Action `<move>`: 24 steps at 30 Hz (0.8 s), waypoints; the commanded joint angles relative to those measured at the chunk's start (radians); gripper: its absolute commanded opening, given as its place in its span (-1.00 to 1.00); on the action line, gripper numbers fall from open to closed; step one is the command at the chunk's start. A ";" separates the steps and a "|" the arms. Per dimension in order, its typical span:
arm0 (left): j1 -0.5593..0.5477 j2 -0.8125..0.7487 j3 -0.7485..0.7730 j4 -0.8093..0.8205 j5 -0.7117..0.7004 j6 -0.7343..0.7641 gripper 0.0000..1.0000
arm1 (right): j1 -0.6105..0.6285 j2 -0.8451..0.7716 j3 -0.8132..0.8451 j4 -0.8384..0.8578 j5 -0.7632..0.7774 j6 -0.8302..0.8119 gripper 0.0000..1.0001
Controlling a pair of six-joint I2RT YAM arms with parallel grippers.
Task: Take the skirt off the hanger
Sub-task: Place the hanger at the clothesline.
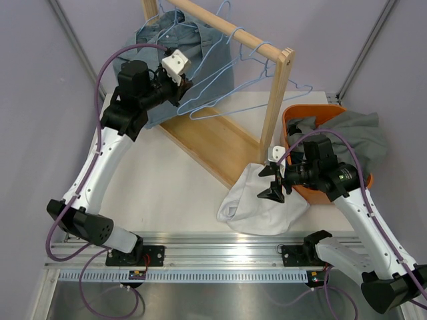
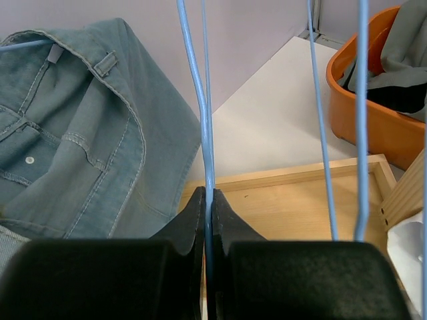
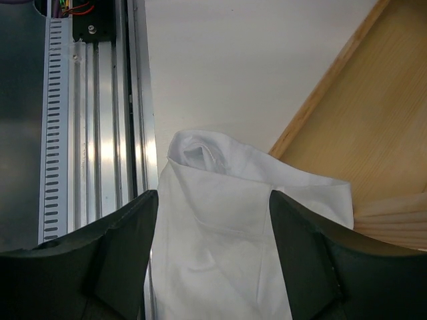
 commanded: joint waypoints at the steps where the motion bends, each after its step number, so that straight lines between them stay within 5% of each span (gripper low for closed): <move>1: 0.000 -0.057 -0.062 0.047 0.030 0.017 -1.00 | -0.009 0.004 0.021 -0.021 0.004 -0.040 0.50; 13: -0.023 0.015 0.052 0.044 0.046 -0.011 -1.00 | -0.009 0.001 0.011 -0.027 0.011 -0.031 0.50; 21: -0.021 -0.125 -0.160 0.076 0.079 0.039 -1.00 | -0.009 0.017 0.005 -0.033 0.014 -0.075 0.51; 24: -0.023 -0.152 -0.215 0.082 0.078 0.032 -0.98 | -0.009 0.033 -0.002 -0.102 -0.035 -0.217 0.57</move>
